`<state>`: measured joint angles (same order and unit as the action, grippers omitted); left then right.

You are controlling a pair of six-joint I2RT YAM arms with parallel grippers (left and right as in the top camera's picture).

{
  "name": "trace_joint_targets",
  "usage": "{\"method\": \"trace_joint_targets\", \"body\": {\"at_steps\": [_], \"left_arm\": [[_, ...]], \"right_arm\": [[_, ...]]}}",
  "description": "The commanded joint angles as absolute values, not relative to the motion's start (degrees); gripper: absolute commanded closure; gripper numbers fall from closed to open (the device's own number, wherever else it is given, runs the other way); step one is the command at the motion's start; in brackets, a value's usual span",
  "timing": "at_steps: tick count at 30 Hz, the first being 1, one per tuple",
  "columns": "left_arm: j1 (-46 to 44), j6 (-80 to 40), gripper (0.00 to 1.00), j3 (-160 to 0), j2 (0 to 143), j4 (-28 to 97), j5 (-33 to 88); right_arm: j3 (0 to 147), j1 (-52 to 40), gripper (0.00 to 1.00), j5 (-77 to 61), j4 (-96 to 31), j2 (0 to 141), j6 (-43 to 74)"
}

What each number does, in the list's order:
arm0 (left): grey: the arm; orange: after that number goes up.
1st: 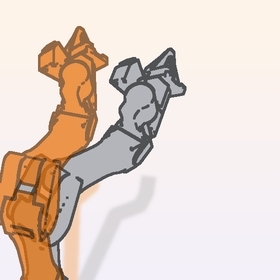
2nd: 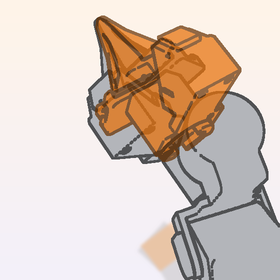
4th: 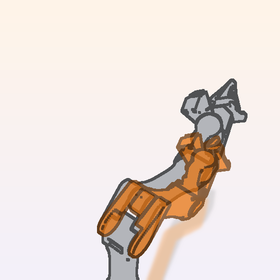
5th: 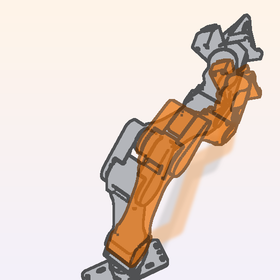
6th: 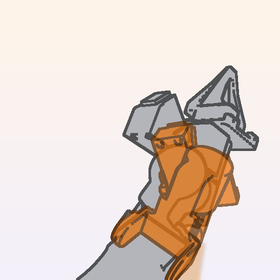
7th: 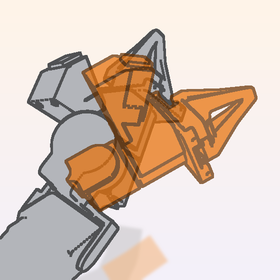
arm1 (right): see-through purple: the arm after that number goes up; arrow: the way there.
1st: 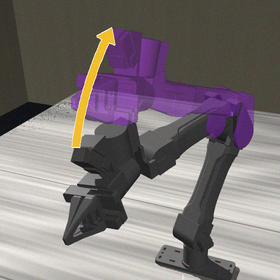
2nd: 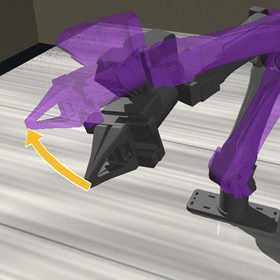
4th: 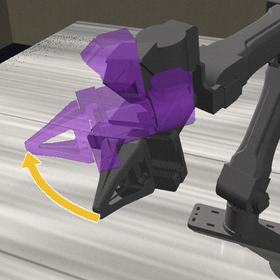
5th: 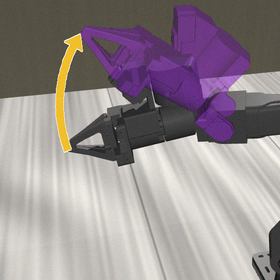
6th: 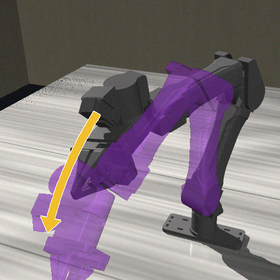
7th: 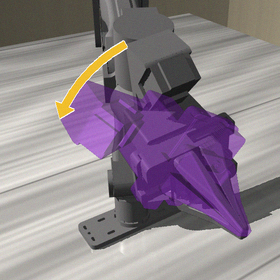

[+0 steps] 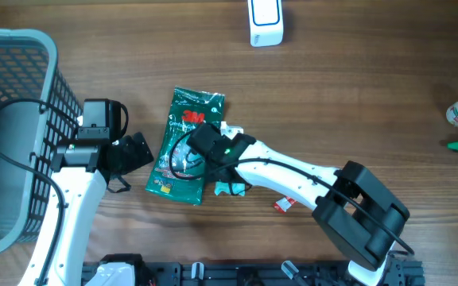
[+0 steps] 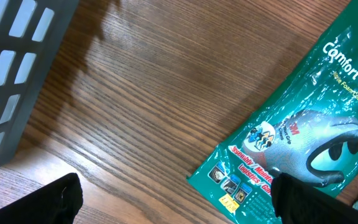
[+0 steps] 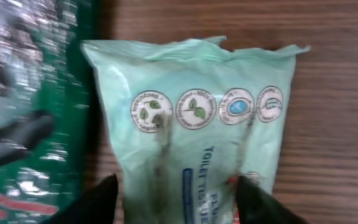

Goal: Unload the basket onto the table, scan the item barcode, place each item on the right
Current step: 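Reach the right gripper to the wipes pack and grasp it, then lift the wipes pack and carry it toward the scanner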

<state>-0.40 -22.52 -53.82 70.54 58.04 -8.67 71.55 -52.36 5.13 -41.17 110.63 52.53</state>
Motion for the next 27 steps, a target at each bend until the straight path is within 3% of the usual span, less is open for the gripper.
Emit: {"method": "trace_joint_targets", "body": {"at_steps": [1, 2, 3, 5, 11, 15, 17, 21, 27], "left_arm": [[-0.1, -21.4, 0.0, -53.5, 70.1, 58.0, -8.6], [-0.1, -21.4, 0.0, -53.5, 70.1, 58.0, -8.6], [-0.1, -21.4, 0.0, -53.5, 70.1, 58.0, -8.6], [-0.1, -21.4, 0.0, -53.5, 70.1, 58.0, -8.6], [-0.1, -21.4, 0.0, -53.5, 70.1, 58.0, -8.6], [-0.1, -21.4, 0.0, -53.5, 70.1, 58.0, -8.6], [-0.1, -21.4, 0.0, -53.5, 70.1, 58.0, -8.6], [-0.1, -21.4, 0.0, -53.5, 70.1, 58.0, -8.6], [-0.1, -21.4, 0.0, -53.5, 70.1, 58.0, -8.6]], "right_arm": [[71.1, -52.1, 0.56, 6.5, -44.3, 113.3, 52.5], [71.1, -52.1, 0.62, 6.3, -44.7, 113.3, 52.5], [71.1, -52.1, 0.79, 6.0, -44.8, 113.3, 52.3], [71.2, -52.1, 0.95, 4.6, -44.9, 113.3, 50.6], [72.9, -45.0, 0.96, -20.7, -44.4, 110.7, 35.5], [72.9, -34.3, 0.96, -57.6, -44.8, 107.5, 2.5], [72.6, -30.3, 0.96, -68.6, -49.5, 107.6, -9.5], [71.5, -24.9, 0.96, -78.5, -59.3, 107.6, -23.5], [71.5, -26.2, 0.95, -87.7, -71.0, 107.6, -48.1]]}}
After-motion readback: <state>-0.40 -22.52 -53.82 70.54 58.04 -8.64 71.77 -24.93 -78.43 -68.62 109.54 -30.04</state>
